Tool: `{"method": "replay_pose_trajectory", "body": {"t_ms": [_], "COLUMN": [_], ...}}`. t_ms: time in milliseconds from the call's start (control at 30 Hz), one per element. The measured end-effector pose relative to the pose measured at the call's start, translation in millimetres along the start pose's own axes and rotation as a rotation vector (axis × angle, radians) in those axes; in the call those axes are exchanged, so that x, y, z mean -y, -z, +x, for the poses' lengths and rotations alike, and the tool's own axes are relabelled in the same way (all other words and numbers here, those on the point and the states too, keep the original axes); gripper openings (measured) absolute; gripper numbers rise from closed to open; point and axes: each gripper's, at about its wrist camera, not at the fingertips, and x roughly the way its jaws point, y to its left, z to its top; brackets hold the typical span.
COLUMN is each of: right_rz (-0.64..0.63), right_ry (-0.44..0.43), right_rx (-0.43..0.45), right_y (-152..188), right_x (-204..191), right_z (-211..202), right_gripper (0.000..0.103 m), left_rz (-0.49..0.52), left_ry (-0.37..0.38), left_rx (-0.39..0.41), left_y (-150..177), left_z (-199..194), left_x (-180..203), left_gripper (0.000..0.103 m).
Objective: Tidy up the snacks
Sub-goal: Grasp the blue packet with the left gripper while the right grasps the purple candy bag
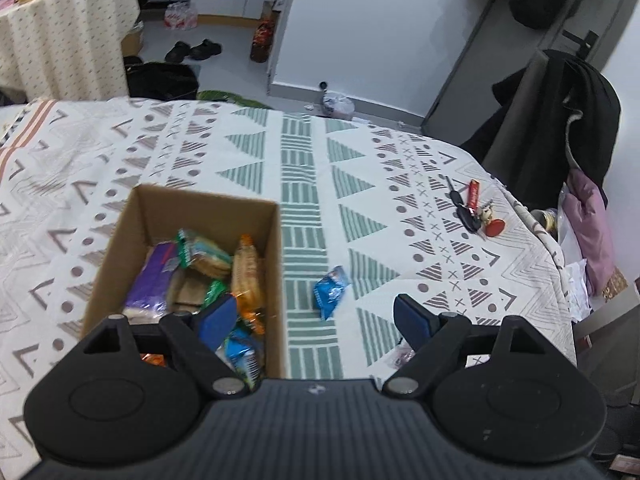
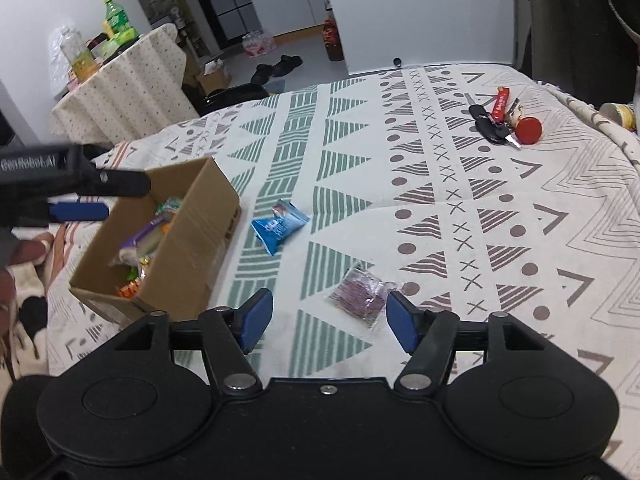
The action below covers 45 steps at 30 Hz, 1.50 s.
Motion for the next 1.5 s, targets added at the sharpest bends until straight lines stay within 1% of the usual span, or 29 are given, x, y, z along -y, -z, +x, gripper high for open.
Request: {"method": "replay_pose_trajectory", "body": {"t_ms": [133, 267, 400, 567, 633, 800, 867, 900, 933, 1000, 1133, 1167, 1200, 1233, 1300, 1400, 1467, 1500], "right_rz": [0.016, 0.030, 0.004, -0.007, -0.002, -0.011, -0.013, -0.013, -0.005, 0.044, 0.103, 0.114, 0.121, 0.131, 0.165, 0.192, 0.183, 0.174], "right_ry": [-0.031, -0.074, -0.076, -0.116, -0.125, -0.103, -0.085, -0.069, -0.063, -0.069, -0.052, -0.038, -0.022, -0.005, 0.014, 0.004, -0.007, -0.007], "right_rx": [0.014, 0.036, 0.053, 0.054, 0.041, -0.010, -0.037, -0.051, -0.062, -0.054, -0.036, -0.034, -0.036, -0.041, -0.049, -0.038, -0.018, -0.012], "right_y": [7, 7, 4, 2, 1, 4, 6, 7, 7, 6, 0, 0, -1, -1, 0, -1, -3, -4], "right_x": [15, 27, 31, 35, 39, 44, 47, 49, 52, 61, 75, 78, 81, 84, 91, 96, 93, 90], "right_z": [13, 27, 41, 57, 65, 81, 86, 89, 92, 91, 88, 88, 88, 89, 90, 89, 87, 87], "right_gripper": [0.063, 0.063, 0.062, 0.062, 0.060, 0.057, 0.053, 0.045, 0.041, 0.037, 0.020, 0.018, 0.013, 0.012, 0.012, 0.012, 0.015, 0.022], "left_rz": [0.045, 0.090, 0.132, 0.130, 0.129, 0.143, 0.146, 0.149, 0.151, 0.157, 0.184, 0.191, 0.197, 0.200, 0.203, 0.201, 0.202, 0.200], "left_ry": [0.006, 0.008, 0.012, 0.003, -0.007, -0.030, -0.038, -0.044, -0.050, -0.061, -0.082, -0.091, -0.100, -0.108, -0.126, -0.139, -0.144, -0.147], "left_rx": [-0.001, -0.027, -0.039, -0.081, -0.096, -0.128, -0.142, -0.149, -0.156, -0.166, -0.166, -0.166, -0.165, -0.164, -0.165, -0.178, -0.190, -0.194], "left_y": [0, -1, -1, -3, -3, -2, -1, -1, -1, 0, -1, -1, -2, -3, -4, -5, -4, -4], "left_z": [11, 28, 44, 69, 78, 102, 111, 117, 121, 130, 143, 147, 150, 153, 159, 170, 176, 179], "left_x": [15, 29, 43, 50, 52, 57, 59, 60, 60, 62, 67, 68, 68, 68, 68, 67, 65, 65], "left_gripper": [0.084, 0.082, 0.078, 0.062, 0.057, 0.051, 0.051, 0.051, 0.051, 0.051, 0.051, 0.051, 0.051, 0.051, 0.051, 0.051, 0.051, 0.051]}}
